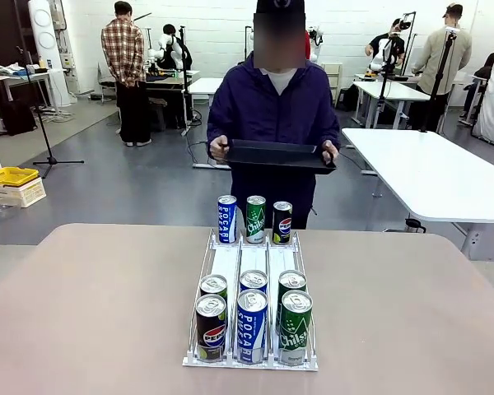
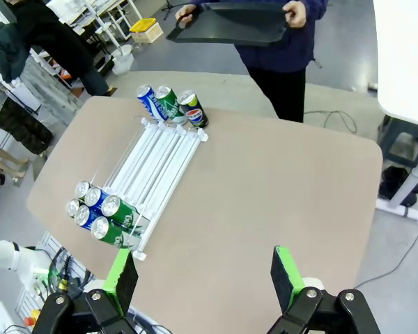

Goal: Retrieve and hand over the desired beverage to the person.
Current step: Pick up a can of the same type that the person held from the Automatic Can Dispenser.

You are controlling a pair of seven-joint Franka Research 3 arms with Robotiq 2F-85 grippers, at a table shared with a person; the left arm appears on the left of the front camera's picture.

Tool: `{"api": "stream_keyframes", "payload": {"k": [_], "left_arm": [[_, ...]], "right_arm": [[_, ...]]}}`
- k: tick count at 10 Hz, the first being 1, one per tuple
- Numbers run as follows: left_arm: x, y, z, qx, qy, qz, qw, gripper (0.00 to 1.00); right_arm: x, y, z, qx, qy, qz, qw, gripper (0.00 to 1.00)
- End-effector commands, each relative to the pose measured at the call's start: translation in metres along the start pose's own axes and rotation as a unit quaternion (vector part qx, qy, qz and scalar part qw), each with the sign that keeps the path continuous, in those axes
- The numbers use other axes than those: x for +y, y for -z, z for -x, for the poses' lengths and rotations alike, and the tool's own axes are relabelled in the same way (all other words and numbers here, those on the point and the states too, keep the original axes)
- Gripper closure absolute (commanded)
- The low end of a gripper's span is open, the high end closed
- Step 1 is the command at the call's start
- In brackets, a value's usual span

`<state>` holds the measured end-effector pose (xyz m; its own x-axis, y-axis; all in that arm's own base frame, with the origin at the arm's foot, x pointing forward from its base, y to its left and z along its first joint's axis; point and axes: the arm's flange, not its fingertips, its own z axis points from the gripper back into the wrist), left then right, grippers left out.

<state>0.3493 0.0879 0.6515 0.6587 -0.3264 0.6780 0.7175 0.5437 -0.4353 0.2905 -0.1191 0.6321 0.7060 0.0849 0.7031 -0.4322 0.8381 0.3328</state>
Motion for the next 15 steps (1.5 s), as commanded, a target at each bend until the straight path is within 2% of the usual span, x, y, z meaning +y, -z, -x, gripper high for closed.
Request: {"api": "stream_keyframes", "payload": {"k": [1,15], "left_arm": [[0.0009,-0.0022,-0.0017,-0.005,0.012,0.009,1.000,0.00],[0.0009,-0.0022,-0.0017,-0.005,0.012,0.009,1.000,0.00]], "right_arm": [[-0.0004,0.0008,-0.0010,-0.003,-0.005,-0.011,1.000,0.00],[-0.0004,0.0008,-0.0010,-0.003,-0.005,-0.011,1.000,0.00]]}}
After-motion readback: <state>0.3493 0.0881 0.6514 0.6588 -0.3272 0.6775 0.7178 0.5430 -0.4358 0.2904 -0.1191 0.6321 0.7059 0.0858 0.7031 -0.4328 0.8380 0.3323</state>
